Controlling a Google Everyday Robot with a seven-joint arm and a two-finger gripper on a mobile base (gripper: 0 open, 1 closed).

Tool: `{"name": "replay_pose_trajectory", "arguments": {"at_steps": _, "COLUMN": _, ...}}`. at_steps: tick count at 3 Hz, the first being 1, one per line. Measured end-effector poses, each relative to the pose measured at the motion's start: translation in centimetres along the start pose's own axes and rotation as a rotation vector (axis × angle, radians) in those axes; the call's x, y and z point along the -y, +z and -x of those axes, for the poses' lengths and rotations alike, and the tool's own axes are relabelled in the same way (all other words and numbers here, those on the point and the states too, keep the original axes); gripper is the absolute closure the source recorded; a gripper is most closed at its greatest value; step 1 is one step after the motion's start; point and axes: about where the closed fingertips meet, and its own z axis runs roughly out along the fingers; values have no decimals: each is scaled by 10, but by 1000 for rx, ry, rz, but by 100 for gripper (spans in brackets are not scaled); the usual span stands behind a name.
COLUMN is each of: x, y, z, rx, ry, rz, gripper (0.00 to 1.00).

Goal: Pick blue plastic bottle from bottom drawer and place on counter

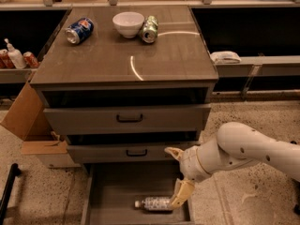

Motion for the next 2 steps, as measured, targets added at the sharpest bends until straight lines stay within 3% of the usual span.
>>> {"name": "replay_pose_trajectory", "arguments": {"at_steps": 2, "x": 2, "y": 13, "z": -8, "rx": 2, "ry": 19, "rz": 13, "gripper": 0}}
